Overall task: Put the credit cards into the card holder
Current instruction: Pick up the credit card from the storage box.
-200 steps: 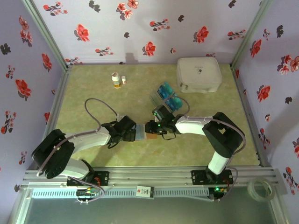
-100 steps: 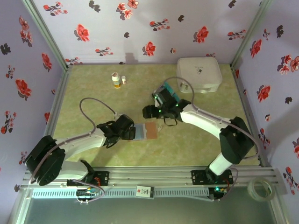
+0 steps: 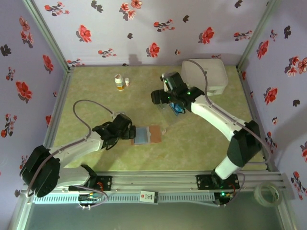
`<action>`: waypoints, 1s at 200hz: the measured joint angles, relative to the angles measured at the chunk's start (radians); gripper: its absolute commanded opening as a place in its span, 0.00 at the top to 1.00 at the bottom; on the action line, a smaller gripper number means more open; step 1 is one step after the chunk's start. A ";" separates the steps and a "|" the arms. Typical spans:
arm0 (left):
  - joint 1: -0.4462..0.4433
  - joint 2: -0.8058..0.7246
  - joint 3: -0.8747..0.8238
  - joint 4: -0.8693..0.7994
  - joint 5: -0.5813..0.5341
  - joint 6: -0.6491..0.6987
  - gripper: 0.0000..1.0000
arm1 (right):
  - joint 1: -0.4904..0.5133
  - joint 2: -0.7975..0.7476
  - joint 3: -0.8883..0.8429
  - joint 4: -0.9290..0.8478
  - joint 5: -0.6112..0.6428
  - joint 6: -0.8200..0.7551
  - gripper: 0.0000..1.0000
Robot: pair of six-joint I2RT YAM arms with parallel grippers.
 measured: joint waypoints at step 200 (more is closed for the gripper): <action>0.060 -0.011 -0.016 0.013 0.058 0.011 0.00 | -0.006 0.640 0.632 -0.425 0.227 -0.168 0.70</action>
